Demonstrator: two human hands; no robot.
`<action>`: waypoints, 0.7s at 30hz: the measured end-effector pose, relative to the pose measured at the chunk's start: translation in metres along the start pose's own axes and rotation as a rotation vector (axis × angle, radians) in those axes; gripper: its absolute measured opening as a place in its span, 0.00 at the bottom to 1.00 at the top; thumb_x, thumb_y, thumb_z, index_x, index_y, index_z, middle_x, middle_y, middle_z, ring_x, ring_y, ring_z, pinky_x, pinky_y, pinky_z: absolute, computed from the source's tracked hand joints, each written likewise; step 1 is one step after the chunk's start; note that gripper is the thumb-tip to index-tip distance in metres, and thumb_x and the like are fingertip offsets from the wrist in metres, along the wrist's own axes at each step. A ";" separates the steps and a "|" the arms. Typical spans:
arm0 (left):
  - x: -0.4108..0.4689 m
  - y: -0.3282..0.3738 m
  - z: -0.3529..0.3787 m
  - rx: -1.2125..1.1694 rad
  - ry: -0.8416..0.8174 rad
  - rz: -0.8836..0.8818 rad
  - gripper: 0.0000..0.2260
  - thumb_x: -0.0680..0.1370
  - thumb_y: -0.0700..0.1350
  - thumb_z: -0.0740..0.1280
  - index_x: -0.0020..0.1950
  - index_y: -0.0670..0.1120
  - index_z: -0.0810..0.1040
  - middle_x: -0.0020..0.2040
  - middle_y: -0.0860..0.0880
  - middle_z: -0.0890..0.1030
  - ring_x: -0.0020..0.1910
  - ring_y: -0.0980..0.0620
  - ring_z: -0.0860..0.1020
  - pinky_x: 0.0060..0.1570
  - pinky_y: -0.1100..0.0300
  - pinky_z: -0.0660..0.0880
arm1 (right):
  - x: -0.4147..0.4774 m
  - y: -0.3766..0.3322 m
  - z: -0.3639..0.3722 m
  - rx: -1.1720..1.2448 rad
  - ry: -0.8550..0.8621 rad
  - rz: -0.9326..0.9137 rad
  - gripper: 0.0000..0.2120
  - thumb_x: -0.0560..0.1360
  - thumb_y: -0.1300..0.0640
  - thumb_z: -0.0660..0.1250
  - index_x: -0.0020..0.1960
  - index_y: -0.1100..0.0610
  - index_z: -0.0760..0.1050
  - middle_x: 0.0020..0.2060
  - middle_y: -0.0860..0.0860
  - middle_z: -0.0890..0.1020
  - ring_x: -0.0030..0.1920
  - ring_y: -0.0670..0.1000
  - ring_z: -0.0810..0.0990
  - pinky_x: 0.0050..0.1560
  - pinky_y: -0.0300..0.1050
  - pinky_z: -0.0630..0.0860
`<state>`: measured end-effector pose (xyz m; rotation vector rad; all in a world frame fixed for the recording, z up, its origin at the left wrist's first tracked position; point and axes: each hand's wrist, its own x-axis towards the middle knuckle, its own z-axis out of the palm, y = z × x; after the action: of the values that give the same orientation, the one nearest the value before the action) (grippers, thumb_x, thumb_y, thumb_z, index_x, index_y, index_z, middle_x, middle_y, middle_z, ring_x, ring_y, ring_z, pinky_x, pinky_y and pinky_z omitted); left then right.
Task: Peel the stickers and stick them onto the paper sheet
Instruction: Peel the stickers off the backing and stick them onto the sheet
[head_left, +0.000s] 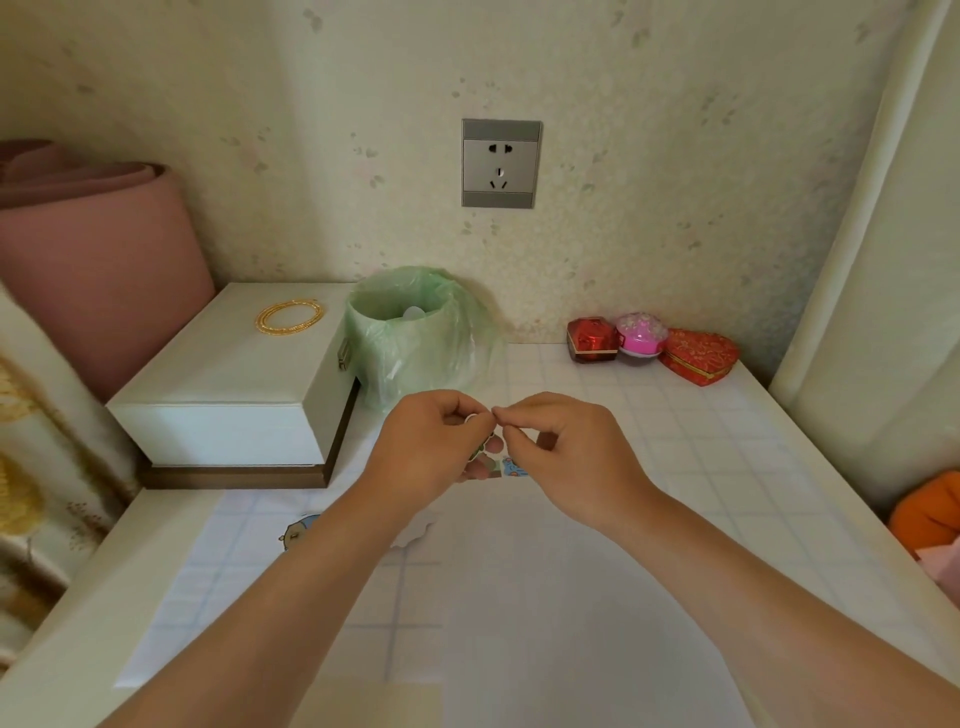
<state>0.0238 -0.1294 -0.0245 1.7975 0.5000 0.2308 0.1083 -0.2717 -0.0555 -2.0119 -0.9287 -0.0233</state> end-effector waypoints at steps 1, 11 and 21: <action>0.000 0.001 -0.002 -0.012 -0.009 -0.002 0.05 0.79 0.41 0.68 0.47 0.43 0.82 0.38 0.46 0.86 0.31 0.50 0.82 0.28 0.67 0.74 | 0.002 -0.003 -0.001 0.081 0.008 0.057 0.09 0.78 0.57 0.69 0.53 0.47 0.86 0.44 0.40 0.84 0.31 0.43 0.77 0.36 0.36 0.74; 0.000 -0.001 -0.013 0.230 -0.150 0.127 0.05 0.81 0.45 0.66 0.46 0.47 0.81 0.39 0.51 0.85 0.28 0.53 0.79 0.27 0.71 0.68 | 0.008 -0.014 -0.022 0.453 -0.180 0.400 0.06 0.78 0.58 0.70 0.46 0.58 0.85 0.42 0.51 0.87 0.32 0.47 0.77 0.31 0.41 0.71; 0.000 0.000 -0.017 0.279 -0.138 0.193 0.05 0.80 0.45 0.66 0.46 0.49 0.81 0.37 0.52 0.85 0.26 0.59 0.72 0.29 0.67 0.70 | 0.008 -0.019 -0.018 0.378 -0.177 0.355 0.04 0.76 0.60 0.71 0.43 0.57 0.85 0.29 0.47 0.81 0.30 0.46 0.77 0.29 0.37 0.70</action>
<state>0.0167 -0.1148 -0.0198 2.1205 0.2697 0.1735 0.1082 -0.2738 -0.0286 -1.8114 -0.6142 0.4976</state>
